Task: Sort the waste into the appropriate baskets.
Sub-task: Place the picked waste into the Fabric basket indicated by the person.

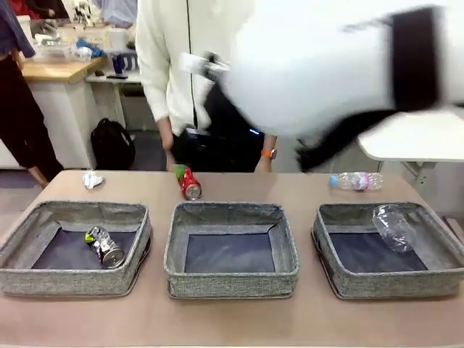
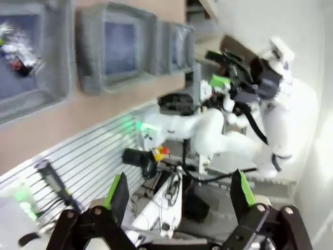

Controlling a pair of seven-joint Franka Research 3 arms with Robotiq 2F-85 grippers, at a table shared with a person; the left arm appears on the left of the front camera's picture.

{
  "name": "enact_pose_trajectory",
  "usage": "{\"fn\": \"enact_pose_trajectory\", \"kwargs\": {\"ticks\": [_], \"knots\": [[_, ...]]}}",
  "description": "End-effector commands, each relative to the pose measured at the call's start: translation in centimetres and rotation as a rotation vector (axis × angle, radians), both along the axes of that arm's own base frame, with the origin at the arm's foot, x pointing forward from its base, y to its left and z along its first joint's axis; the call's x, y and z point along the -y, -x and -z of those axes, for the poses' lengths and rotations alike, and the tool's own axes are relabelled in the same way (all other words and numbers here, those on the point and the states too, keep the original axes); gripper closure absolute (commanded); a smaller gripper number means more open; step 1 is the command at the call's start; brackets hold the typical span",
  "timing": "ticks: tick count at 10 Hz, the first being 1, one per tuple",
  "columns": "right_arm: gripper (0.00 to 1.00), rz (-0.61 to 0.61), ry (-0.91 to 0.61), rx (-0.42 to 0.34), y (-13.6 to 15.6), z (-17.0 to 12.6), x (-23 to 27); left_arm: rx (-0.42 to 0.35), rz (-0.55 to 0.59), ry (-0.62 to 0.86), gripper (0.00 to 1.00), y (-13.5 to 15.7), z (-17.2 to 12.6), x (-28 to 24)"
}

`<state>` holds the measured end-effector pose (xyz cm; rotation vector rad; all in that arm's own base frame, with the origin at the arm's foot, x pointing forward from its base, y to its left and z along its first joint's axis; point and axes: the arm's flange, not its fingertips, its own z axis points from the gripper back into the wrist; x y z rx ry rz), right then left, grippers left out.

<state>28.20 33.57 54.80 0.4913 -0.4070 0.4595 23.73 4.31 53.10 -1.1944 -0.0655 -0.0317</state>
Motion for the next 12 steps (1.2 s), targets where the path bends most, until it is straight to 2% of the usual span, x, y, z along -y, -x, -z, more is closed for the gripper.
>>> {"fn": "enact_pose_trajectory", "kwargs": {"ticks": [1,2,3,4,5,6,7,8,9,10,11,12], "knots": [[0.0,0.095,-0.161,-0.038,3.1,0.9,9.3,0.046,0.126,0.11,0.0,0.1,-0.1,3.8],[0.0,0.113,-0.28,-0.082,3.0,2.1,12.8,0.057,0.152,0.143,0.0,0.1,0.1,5.3],[0.0,0.132,-0.324,-0.159,2.7,3.3,14.2,0.027,0.167,0.143,0.0,-0.1,1.0,7.1],[0.0,0.157,-0.272,-0.376,2.2,4.5,12.9,-0.097,0.131,-0.052,0.0,-1.0,2.0,7.8],[0.0,0.155,-0.259,-0.126,2.1,0.8,12.7,0.034,0.148,0.119,0.0,-0.8,-1.5,5.8],[0.0,0.155,-0.259,-0.126,2.1,0.8,12.7,0.034,0.148,0.119,0.0,-0.8,-1.5,5.8],[0.0,0.163,-0.28,-0.228,1.3,1.5,13.6,-0.019,0.154,0.068,0.0,-1.7,-0.3,7.0],[0.0,0.081,-0.328,-0.366,-1.6,3.4,12.9,0.121,0.217,0.127,0.0,-1.5,0.4,7.0],[0.0,0.107,-0.408,-0.489,-3.1,4.3,15.1,0.121,0.146,0.157,0.0,-2.9,2.6,7.8],[0.0,0.135,-0.566,-0.634,-3.4,4.7,18.5,0.112,0.135,0.193,0.0,-4.0,4.3,8.5],[0.0,0.13,-0.714,-0.718,-2.9,4.9,22.1,0.112,0.123,0.231,0.0,-4.8,5.6,8.8],[0.0,0.131,-0.844,-0.755,-1.9,5.3,26.1,0.125,0.093,0.264,0.0,-5.3,6.5,9.2]]}}
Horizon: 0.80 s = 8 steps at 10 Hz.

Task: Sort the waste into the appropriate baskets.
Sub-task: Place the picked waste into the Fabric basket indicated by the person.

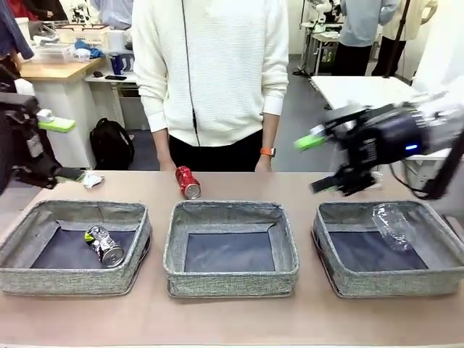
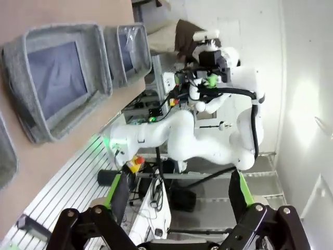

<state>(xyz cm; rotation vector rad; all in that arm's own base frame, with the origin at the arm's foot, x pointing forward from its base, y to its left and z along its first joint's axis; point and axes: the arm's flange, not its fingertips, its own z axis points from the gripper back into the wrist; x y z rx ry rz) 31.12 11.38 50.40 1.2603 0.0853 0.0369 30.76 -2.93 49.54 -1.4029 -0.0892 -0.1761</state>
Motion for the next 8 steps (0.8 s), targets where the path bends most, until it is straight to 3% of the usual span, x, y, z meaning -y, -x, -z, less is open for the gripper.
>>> {"fn": "enact_pose_trajectory", "kwargs": {"ticks": [1,3,4,5,6,8], "knots": [[0.0,0.147,-0.156,-0.098,2.2,1.4,6.9,0.023,-0.042,0.063,0.0,1.3,3.8,1.9],[0.0,0.23,-0.215,-0.063,4.3,1.9,10.9,0.015,-0.109,0.08,0.0,0.4,4.6,0.7],[0.0,0.268,-0.168,-0.06,4.4,2.4,11.1,0.009,-0.137,0.085,0.0,0.2,4.2,-0.1],[0.0,0.18,-0.198,-0.077,0.1,-0.8,11.6,-0.017,-0.166,0.063,0.0,0.1,3.7,-0.9],[0.0,0.18,-0.198,-0.077,0.1,-0.8,11.6,-0.022,-0.098,0.061,0.0,-3.2,3.4,-0.8],[0.0,0.18,-0.198,-0.077,0.1,-0.8,11.6,-0.022,-0.098,0.061,0.0,-3.2,3.4,-0.8]]}}
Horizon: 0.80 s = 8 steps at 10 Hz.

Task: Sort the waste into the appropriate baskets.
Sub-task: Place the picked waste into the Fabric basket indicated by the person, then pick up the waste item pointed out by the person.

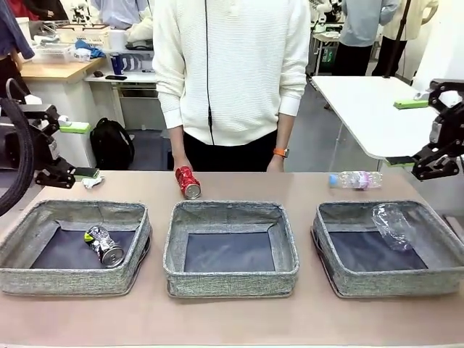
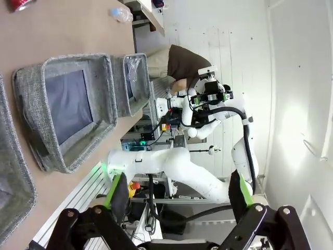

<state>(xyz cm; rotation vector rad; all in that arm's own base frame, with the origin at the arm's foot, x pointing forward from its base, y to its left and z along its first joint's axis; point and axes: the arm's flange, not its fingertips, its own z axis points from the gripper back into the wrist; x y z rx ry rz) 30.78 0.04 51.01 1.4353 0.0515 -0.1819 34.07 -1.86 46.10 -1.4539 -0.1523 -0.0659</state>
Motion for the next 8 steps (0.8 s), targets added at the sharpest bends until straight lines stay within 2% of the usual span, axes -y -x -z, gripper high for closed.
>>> {"fn": "enact_pose_trajectory", "kwargs": {"ticks": [1,8], "knots": [[0.0,-0.002,-0.026,0.025,-0.26,-0.19,0.24,0.003,0.012,0.003,0.0,0.12,-0.06,0.22],[0.0,-0.002,-0.026,0.025,-0.26,-0.19,0.24,0.003,0.012,0.003,0.0,0.12,-0.06,0.22]]}}
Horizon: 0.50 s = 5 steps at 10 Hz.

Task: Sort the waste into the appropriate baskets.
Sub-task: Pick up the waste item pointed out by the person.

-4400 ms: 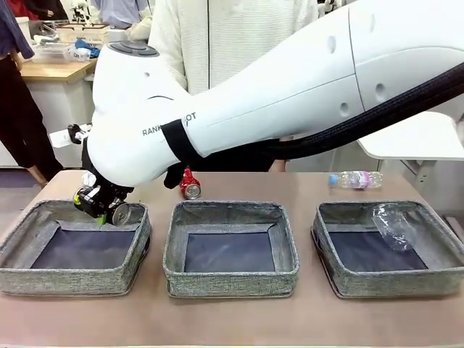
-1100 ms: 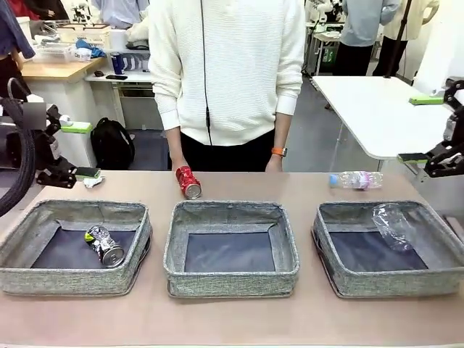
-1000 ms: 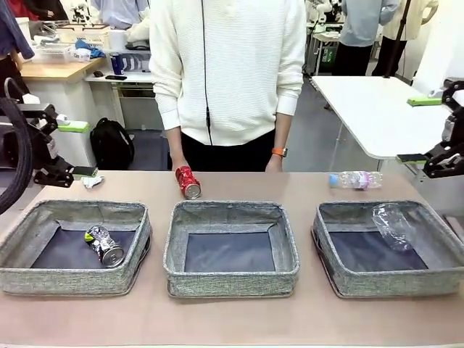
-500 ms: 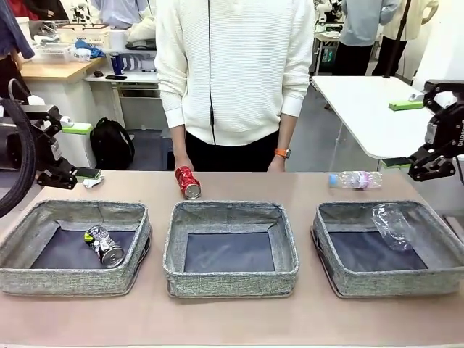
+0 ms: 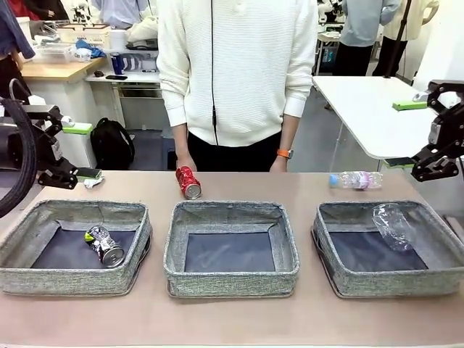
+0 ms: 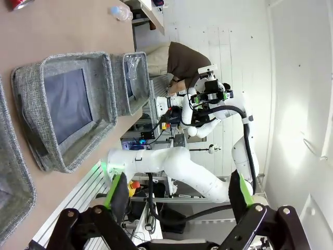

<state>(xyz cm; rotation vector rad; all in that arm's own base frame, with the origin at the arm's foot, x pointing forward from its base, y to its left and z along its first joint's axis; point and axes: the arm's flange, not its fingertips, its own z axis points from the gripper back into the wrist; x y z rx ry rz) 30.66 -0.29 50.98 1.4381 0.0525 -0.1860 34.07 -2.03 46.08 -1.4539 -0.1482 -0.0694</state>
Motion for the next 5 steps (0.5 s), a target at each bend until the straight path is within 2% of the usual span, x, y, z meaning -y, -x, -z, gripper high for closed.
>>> {"fn": "enact_pose_trajectory", "kwargs": {"ticks": [1,5], "knots": [[0.0,-0.005,-0.023,0.028,-0.39,-0.22,-0.09,0.003,0.007,0.003,0.0,0.12,-0.08,0.06],[0.0,-0.005,-0.023,0.028,-0.39,-0.22,-0.09,0.003,0.007,0.003,0.0,0.12,-0.08,0.06]]}}
